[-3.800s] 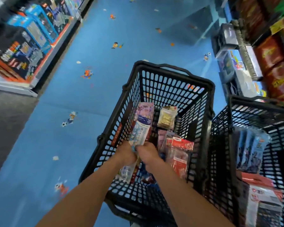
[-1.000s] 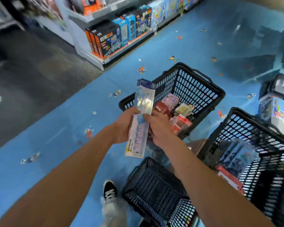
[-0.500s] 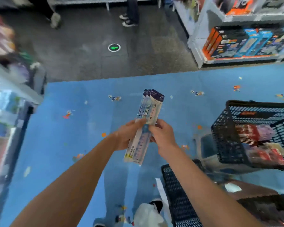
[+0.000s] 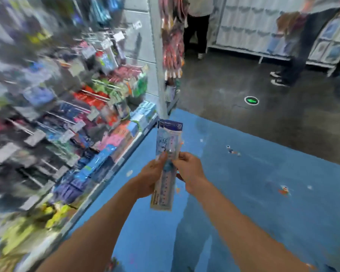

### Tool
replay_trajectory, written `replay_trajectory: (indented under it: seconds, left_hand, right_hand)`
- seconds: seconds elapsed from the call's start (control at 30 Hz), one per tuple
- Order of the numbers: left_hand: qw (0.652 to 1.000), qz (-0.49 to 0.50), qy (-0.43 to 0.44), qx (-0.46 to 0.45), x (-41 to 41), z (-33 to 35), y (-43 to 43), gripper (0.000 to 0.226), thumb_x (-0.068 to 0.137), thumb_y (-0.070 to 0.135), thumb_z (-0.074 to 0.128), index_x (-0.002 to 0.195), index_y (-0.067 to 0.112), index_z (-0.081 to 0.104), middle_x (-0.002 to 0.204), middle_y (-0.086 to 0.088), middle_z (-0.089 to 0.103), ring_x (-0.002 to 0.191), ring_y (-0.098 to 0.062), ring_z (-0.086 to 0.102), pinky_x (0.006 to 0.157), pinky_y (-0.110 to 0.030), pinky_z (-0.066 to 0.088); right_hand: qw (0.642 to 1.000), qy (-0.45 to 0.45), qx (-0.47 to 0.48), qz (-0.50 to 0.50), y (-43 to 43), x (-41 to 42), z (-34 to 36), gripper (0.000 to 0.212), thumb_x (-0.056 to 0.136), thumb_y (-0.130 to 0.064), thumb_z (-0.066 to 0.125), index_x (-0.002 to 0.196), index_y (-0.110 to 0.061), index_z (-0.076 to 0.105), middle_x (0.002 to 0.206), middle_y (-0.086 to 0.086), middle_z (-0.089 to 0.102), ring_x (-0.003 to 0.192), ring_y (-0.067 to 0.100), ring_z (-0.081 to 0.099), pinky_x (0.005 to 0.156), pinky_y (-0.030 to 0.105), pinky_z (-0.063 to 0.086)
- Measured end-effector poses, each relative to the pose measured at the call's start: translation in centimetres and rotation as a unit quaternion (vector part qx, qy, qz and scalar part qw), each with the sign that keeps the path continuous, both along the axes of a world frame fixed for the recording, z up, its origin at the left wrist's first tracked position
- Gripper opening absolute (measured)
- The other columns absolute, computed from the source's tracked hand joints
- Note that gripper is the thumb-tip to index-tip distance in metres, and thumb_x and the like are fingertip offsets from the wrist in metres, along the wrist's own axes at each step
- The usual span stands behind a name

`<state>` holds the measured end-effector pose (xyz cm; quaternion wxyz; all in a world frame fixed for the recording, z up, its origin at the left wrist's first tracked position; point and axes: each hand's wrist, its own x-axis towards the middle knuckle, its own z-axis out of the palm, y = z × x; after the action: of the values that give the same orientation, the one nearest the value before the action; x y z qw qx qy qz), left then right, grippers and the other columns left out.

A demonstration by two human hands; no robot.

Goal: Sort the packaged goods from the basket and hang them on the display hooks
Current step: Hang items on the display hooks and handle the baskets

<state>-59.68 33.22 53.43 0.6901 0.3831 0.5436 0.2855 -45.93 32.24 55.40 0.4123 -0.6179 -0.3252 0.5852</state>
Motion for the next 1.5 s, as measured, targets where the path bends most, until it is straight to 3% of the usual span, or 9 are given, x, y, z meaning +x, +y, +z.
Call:
replay_trajectory:
  seconds: [0.2,0.37,0.5,0.67,0.77,0.9,1.17,1.37,1.5]
  left_hand:
    - [0.995,0.087,0.014,0.054,-11.6,4.7,0.0,0.069,0.096,0.064,0.047,0.132,0.008,0.064,0.103,-0.011,0.073,0.09,-0.025,0.07,0.08,-0.04,0.056]
    - [0.98,0.183,0.052,0.06,-17.8,7.0,1.6,0.109,0.067,0.094,0.061,0.142,0.016,0.057,0.134,-0.009,0.066,0.115,-0.031,0.068,0.099,-0.052,0.055]
    - [0.966,0.224,0.071,0.107,-19.8,9.7,3.1,0.11,0.07,0.09,0.055,0.14,0.006,0.056,0.135,-0.012,0.064,0.109,-0.02,0.066,0.079,-0.03,0.051]
    - [0.962,0.244,0.036,0.118,-19.7,12.3,6.1,0.066,0.092,0.067,0.053,0.118,0.008,0.068,0.087,0.004,0.078,0.076,-0.008,0.073,0.062,-0.021,0.053]
    - [0.951,0.283,0.033,0.119,-18.7,13.9,7.9,0.07,0.091,0.072,0.053,0.122,0.012,0.072,0.112,-0.011,0.077,0.106,-0.03,0.073,0.086,-0.039,0.059]
    - [0.94,0.316,-0.031,0.126,-18.6,13.9,10.1,0.081,0.087,0.075,0.064,0.137,0.011,0.065,0.135,-0.024,0.064,0.124,-0.042,0.062,0.114,-0.061,0.041]
    - [0.895,0.417,-0.082,0.136,-19.6,13.2,11.0,0.049,0.102,0.042,0.058,0.134,0.005,0.065,0.126,-0.024,0.07,0.109,-0.037,0.071,0.082,-0.041,0.058]
    - [0.86,0.488,-0.06,0.136,-23.7,12.0,10.4,0.045,0.092,0.035,0.07,0.118,-0.001,0.073,0.121,-0.029,0.07,0.11,-0.047,0.069,0.102,-0.06,0.052]
    - [0.849,0.517,-0.034,0.11,-28.6,9.8,11.1,0.083,0.077,0.049,0.088,0.135,-0.001,0.055,0.12,-0.025,0.072,0.11,-0.044,0.07,0.1,-0.064,0.051]
  right_hand:
    - [0.995,-0.02,0.028,0.097,2.6,-11.8,5.4,0.015,0.077,-0.019,0.076,0.076,-0.016,0.061,0.074,0.007,0.06,0.069,0.022,0.054,0.066,0.036,0.044]
    - [0.982,-0.029,0.056,0.178,5.4,-17.6,8.2,0.011,0.08,-0.015,0.065,0.087,-0.017,0.057,0.08,0.01,0.045,0.074,0.023,0.04,0.068,0.039,0.033]
    - [0.969,-0.028,0.086,0.23,8.5,-19.9,10.5,0.019,0.084,-0.013,0.064,0.083,-0.015,0.045,0.079,0.011,0.036,0.072,0.025,0.033,0.067,0.041,0.031]
    - [0.952,0.036,0.07,0.297,13.2,-20.3,12.7,0.011,0.085,-0.01,0.067,0.092,-0.004,0.062,0.079,0.009,0.055,0.073,0.024,0.047,0.062,0.036,0.034]
    - [0.94,0.04,0.067,0.331,16.5,-20.0,13.7,0.006,0.089,-0.007,0.064,0.09,-0.012,0.061,0.086,0.01,0.056,0.078,0.023,0.049,0.06,0.03,0.036]
    - [0.928,0.047,0.078,0.362,21.2,-19.7,14.5,0.016,0.093,-0.002,0.063,0.086,-0.015,0.059,0.081,0.011,0.056,0.065,0.019,0.045,0.057,0.028,0.033]
    - [0.903,0.071,0.062,0.42,24.4,-22.2,14.3,0.021,0.095,0.004,0.06,0.085,-0.015,0.059,0.078,0.009,0.061,0.064,0.018,0.054,0.058,0.026,0.04]
    - [0.886,0.06,0.052,0.458,25.5,-26.8,12.1,0.009,0.093,-0.005,0.064,0.098,-0.01,0.06,0.072,0.007,0.062,0.062,0.019,0.048,0.056,0.028,0.036]
    - [0.883,0.041,0.049,0.464,26.9,-30.2,11.5,0.011,0.095,-0.001,0.062,0.097,-0.011,0.058,0.074,0.004,0.06,0.062,0.014,0.048,0.054,0.024,0.036]
